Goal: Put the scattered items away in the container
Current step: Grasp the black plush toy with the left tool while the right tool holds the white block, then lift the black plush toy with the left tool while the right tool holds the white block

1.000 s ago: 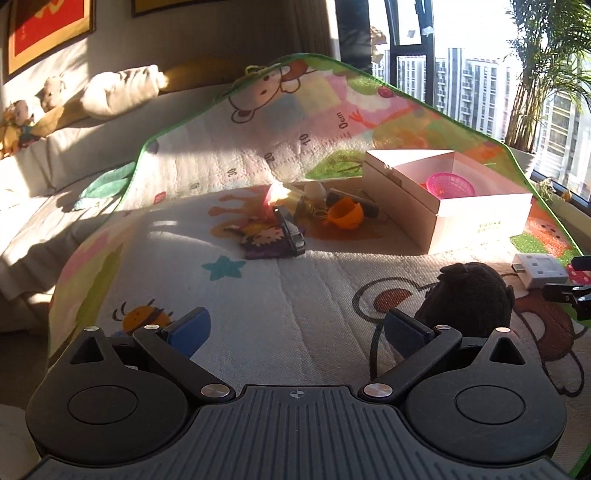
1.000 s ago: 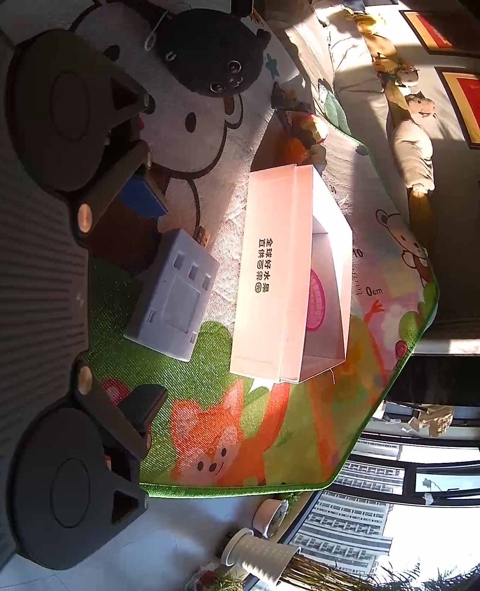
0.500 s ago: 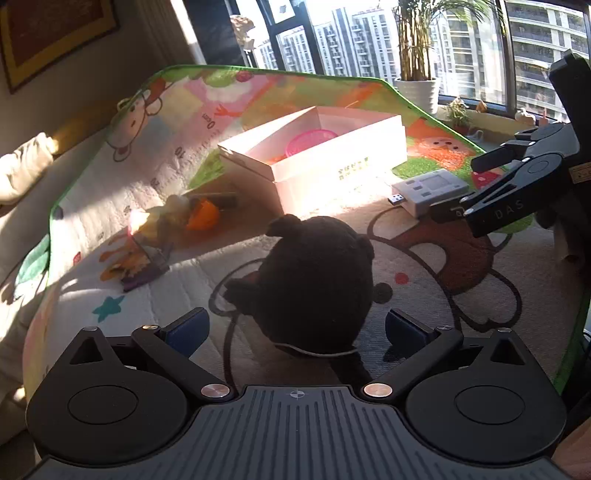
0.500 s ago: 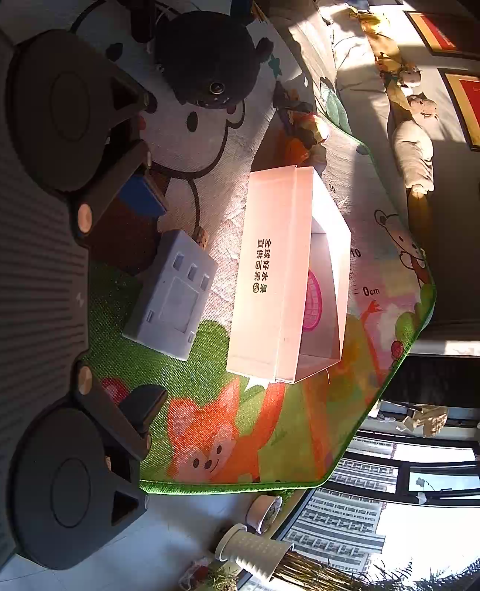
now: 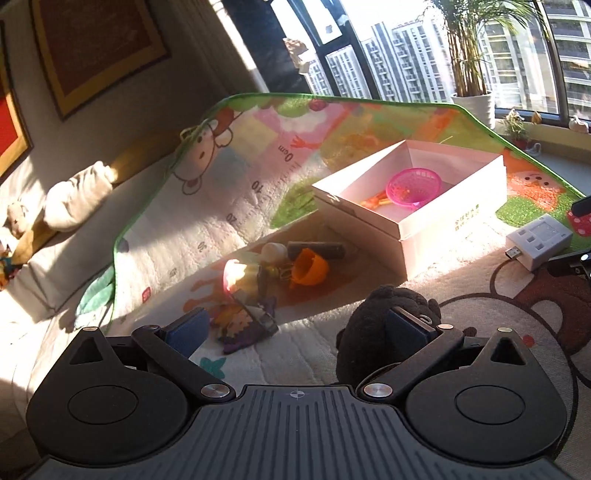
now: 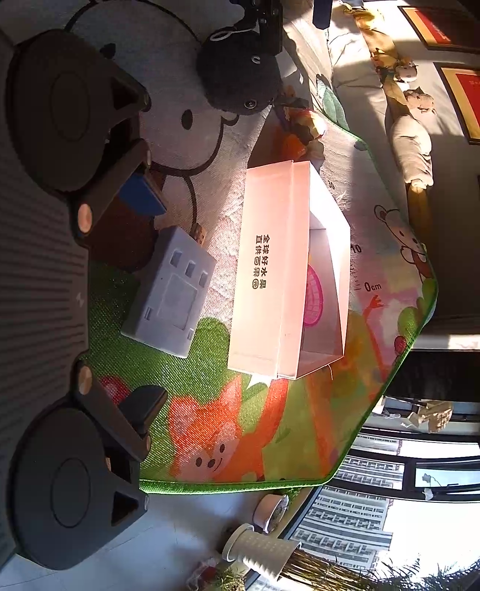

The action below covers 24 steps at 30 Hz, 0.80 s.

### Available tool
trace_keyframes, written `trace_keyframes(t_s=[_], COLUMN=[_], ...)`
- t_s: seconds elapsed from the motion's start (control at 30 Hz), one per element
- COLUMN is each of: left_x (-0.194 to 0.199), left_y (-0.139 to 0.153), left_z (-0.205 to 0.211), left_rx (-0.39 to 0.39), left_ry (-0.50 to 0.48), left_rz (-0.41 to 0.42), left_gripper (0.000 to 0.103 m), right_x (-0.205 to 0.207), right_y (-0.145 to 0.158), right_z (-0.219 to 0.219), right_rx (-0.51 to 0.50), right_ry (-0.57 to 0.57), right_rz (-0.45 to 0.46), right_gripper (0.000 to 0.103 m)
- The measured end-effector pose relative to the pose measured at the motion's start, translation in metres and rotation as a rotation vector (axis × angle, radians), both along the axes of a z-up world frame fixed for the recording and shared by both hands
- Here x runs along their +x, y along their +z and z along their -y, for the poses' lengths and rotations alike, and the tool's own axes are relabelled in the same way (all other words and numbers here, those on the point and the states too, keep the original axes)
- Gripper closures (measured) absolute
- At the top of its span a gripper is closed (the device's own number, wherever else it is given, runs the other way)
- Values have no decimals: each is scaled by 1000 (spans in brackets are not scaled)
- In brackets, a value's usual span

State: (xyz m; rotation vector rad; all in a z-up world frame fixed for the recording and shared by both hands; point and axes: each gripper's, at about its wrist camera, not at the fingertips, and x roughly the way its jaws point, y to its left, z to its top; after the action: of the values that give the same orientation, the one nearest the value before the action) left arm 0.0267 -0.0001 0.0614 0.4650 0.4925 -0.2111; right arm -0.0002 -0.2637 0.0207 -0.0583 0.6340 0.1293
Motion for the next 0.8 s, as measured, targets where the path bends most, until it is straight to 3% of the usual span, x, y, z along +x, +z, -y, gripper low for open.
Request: trace_keyframes(t_s=[0.17,0.3,0.4,0.47,0.67,0.8], left_x=[27,35,35,36,24,-4], left_y=[-3,-5,-6,-6,13,26], left_z=[-16,-26,-33,-42,-76,-75], left_rx=[-44,-102,-111,-131,-366,-454], left_ry=[109,121,130,147,186,162], left_rz=[-14,-41,-39,-44,-60,-41], left_gripper=[0,0,0,0,0,0], right_x=[23,46,51,47,13,-7], right_y=[5,-5,-8,-8,-6,-3], right_z=[-4,-19,-23,-20,-18,-19], right_rx=[178,106,55,69,56,23], right_ry=[-92,-175,-165,-143,-4,32], right_rz=[-65,-107,-115,-121,-111,-71], right_gripper=[0,0,9,10,10,10])
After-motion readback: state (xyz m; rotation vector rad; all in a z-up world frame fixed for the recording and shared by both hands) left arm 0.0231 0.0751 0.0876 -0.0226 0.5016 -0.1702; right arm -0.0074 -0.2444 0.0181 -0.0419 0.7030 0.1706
